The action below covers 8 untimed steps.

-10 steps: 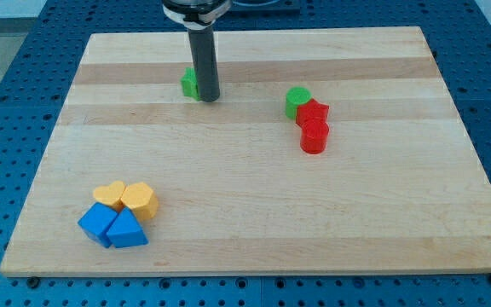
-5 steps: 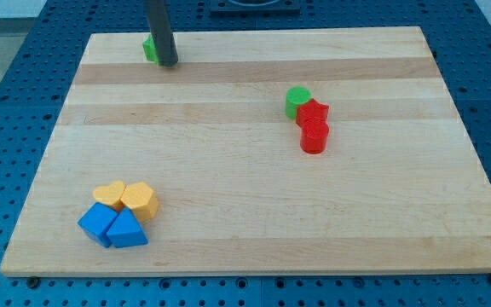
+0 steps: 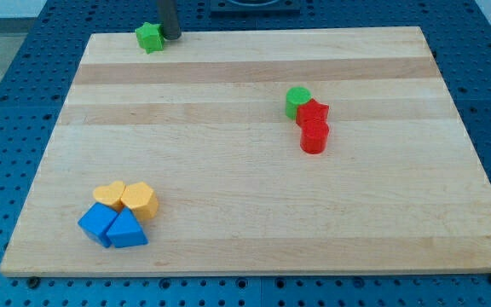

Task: Move the green star to the top left of the board

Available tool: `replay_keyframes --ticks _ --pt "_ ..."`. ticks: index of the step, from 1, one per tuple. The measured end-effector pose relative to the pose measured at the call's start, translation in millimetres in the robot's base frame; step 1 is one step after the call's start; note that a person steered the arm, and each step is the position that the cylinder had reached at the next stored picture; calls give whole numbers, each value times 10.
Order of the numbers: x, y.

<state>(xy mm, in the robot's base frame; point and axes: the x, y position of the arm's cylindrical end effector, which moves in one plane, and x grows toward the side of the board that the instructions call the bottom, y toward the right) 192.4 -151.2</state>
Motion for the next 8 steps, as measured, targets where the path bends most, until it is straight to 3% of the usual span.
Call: replay_keyframes --ticks 3,5,6,8 --pt "376 -304" --pt "398 -297" --pt "429 -235" --pt "953 416"
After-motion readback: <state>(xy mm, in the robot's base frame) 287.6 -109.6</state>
